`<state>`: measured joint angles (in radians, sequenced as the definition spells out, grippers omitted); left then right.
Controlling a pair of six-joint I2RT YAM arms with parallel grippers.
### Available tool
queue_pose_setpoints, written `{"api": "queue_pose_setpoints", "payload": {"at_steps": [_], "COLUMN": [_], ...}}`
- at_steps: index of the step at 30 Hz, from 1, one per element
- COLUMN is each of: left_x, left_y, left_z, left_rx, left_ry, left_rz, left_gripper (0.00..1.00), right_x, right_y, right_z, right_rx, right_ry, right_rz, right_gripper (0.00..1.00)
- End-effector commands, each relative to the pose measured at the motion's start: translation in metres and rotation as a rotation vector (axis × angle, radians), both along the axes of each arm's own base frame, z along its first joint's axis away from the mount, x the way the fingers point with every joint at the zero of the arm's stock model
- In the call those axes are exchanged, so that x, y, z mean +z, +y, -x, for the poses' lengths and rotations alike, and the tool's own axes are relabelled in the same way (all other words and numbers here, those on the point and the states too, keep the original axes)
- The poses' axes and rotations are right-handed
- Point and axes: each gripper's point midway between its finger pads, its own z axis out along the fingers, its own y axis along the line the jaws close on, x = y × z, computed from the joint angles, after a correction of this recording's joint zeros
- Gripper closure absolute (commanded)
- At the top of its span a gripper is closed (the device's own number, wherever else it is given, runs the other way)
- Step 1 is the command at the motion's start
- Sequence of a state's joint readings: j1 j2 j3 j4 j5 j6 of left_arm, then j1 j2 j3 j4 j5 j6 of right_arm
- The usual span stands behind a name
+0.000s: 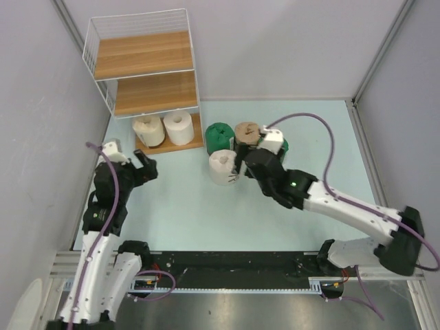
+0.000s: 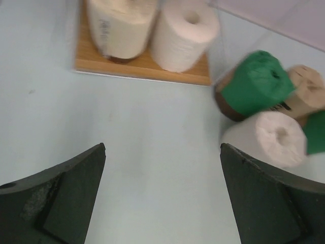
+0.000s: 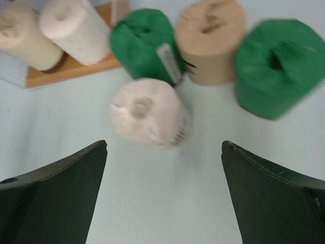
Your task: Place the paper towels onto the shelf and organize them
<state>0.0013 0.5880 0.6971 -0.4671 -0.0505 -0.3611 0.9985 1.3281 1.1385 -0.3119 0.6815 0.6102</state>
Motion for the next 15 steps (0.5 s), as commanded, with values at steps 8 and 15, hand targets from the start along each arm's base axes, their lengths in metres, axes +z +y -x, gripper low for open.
{"api": "queue_pose_setpoints", "payload": {"at_steps": [8,15], "left_x": [0.034,0.005], "left_y": [-0.182,-0.223], "left_z": [-0.036,-0.073], "left_rx": [-0.362,-0.364], "left_ry": [-0.039,0.067], "left_rz": [0.066,-0.026], "left_gripper": [0.0,0.0], "right_x": [0.016,0.022], "right_y": [-0.159,-0.203], "right_z": [0.067,0.094], "right_rx": [-0.283,-0.324], "right_ry": [-0.003,-0.022], "right_rz": [-0.142,-0.182], "right_gripper": [0.02,0.03]}}
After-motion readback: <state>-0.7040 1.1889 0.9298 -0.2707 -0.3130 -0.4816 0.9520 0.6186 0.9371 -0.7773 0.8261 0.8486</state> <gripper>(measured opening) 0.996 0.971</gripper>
